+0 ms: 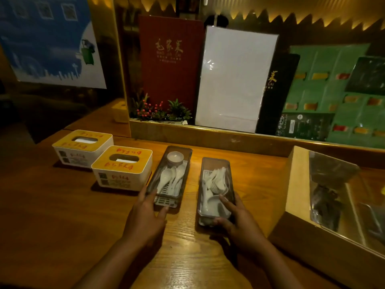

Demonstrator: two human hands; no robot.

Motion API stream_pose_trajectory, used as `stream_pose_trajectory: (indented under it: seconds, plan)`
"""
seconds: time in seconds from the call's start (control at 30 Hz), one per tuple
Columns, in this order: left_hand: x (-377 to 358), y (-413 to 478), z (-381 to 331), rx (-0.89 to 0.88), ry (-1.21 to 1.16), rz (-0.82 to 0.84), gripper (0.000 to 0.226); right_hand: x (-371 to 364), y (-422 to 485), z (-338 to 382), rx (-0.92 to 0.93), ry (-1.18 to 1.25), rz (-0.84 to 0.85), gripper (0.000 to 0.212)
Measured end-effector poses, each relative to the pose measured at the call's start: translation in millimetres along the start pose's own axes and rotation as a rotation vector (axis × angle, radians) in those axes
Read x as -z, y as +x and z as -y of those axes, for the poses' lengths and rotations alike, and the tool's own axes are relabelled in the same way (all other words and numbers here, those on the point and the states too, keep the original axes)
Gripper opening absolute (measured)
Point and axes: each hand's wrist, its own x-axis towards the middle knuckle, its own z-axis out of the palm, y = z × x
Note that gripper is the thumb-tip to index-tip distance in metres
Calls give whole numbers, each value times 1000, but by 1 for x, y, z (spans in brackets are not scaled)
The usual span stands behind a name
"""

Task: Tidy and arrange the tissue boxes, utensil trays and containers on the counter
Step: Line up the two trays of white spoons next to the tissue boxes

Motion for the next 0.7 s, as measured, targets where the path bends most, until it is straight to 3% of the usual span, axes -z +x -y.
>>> stream_pose_trajectory:
  seconds: [0.1,0.3,0.7]
  plan:
    - [0,-1,-1,4,6,-6,65,-4,17,-5,8,34,-15,68]
    - [0,-2,-4,32,-4,-10,66,-10,35,-4,27,-128,-55,65]
    - [-1,-7,-9,44,22,17,71,-16,41,1,-21,-96,-105,68]
